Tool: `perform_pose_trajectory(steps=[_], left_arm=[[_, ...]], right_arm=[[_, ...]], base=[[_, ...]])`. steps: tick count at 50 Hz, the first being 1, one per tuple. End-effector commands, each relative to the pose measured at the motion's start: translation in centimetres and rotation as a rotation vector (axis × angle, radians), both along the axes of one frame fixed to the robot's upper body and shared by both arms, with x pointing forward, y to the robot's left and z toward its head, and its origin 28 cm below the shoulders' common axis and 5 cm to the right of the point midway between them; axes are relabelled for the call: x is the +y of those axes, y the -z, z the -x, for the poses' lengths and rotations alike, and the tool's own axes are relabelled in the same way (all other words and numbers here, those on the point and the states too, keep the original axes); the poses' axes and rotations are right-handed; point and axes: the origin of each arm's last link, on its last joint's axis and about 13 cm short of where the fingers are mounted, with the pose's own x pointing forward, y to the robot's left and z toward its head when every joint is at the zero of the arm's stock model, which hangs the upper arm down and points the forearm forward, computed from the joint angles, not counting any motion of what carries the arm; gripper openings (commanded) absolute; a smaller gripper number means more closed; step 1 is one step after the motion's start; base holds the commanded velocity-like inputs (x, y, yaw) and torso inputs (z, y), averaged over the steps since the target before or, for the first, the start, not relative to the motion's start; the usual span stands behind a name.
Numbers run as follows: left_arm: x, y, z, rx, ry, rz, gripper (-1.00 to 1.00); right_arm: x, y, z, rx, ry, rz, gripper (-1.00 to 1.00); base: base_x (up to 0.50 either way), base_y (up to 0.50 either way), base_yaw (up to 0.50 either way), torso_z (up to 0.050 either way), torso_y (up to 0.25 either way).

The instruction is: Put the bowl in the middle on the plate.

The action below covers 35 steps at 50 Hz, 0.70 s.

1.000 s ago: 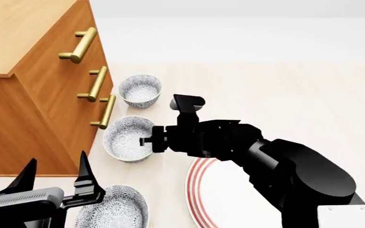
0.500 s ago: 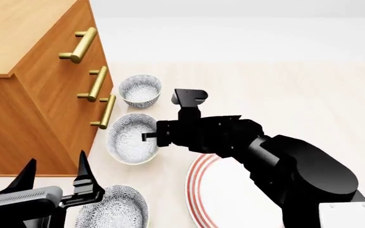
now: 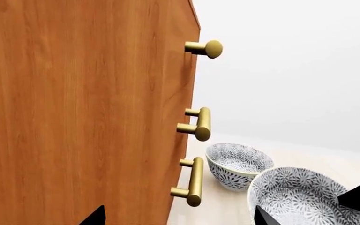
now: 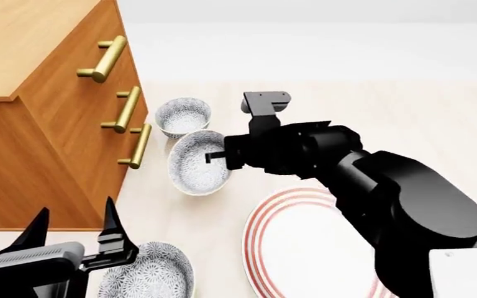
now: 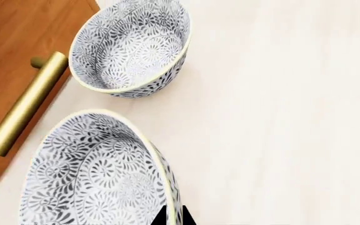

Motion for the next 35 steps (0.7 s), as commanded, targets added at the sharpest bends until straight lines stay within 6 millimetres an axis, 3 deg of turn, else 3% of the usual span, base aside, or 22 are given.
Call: perform_pose_trajectory(steps=[1,25,33,35], left_arm=[[-0.2,-0.1,0.0,0.004,-0.001,-0.003,1.0],[-0.5,-0.1,0.1,0.015,0.013,0.0,1.0],[-0.4,-0.1,0.2,0.014,0.014,0.003,1.0],[-0.6,0.1,0.0,0.022,0.015,-0.002,1.0]], right_arm=[[-1.4,-2.1,-0.7,-0.015,0.027,0.047,-1.0],[-6.0,-7.8,-1.7,-0.073,0.061,0.081,-1.0],[-8.2,-8.8,-1.5,-0.051,0.052,-0.011,-1.0],[-9.3,-8.9,-0.6,-0.052,0.06,-0.023,-1.0]], base=[[0.0,0.0,0.0,0.0,0.0],[0.0,0.0,0.0,0.0,0.0],[0.0,0.0,0.0,0.0,0.0],[0.0,0.0,0.0,0.0,0.0]])
